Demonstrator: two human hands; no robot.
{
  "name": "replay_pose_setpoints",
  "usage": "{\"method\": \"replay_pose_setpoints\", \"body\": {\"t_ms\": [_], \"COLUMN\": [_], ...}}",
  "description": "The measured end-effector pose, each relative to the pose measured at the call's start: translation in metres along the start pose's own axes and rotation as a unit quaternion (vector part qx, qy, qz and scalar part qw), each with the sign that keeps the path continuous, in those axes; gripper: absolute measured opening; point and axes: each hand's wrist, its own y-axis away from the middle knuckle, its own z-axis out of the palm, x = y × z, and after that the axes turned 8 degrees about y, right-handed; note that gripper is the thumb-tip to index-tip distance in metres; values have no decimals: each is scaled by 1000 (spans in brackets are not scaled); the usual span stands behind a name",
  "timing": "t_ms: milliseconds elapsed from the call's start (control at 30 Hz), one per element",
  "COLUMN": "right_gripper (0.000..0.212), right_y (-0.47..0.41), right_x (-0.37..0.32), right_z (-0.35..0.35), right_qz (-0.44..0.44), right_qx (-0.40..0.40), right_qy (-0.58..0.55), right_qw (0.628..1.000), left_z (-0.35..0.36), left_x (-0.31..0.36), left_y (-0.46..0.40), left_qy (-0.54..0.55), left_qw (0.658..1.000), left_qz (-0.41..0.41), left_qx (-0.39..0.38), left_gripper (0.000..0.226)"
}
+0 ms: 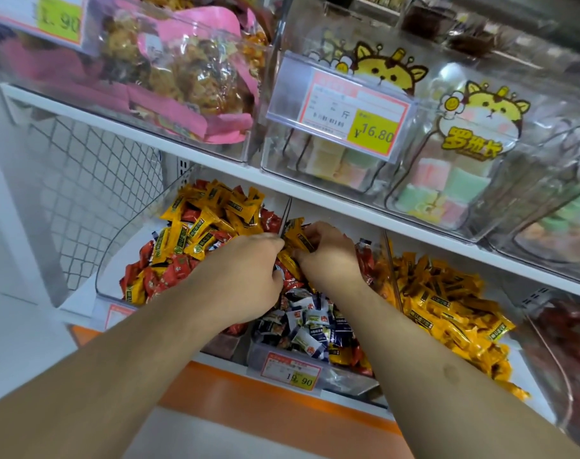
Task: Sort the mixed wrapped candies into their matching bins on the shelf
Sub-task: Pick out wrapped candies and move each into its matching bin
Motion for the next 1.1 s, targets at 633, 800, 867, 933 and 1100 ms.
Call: {"method": "replay_pose_setpoints", "body": {"t_ms": [633,800,867,933,1100], "right_gripper": [32,50,44,36,31], "right_y": [129,137,136,135,133], "right_x": [70,103,102,97,88], "right_z": [-114,-129,-130,-128,-121], "right_qz": [34,86,64,42,-11], "right_qx": [133,101,85,56,-7], "right_qy": [94,199,174,131,88], "right_qw": [986,971,979,989,996], "left_z": [-1,1,5,13,55], "left_x": [8,12,20,33,66], "left_y": [10,15,18,21,12], "left_qy": [-25,-28,-42,-24,30], "left_qw": [999,999,998,995,989], "left_qz": [-6,2,42,93,144], "left_qx": [-42,-22,10,25,-23], "left_gripper": [71,73,66,55,33]}}
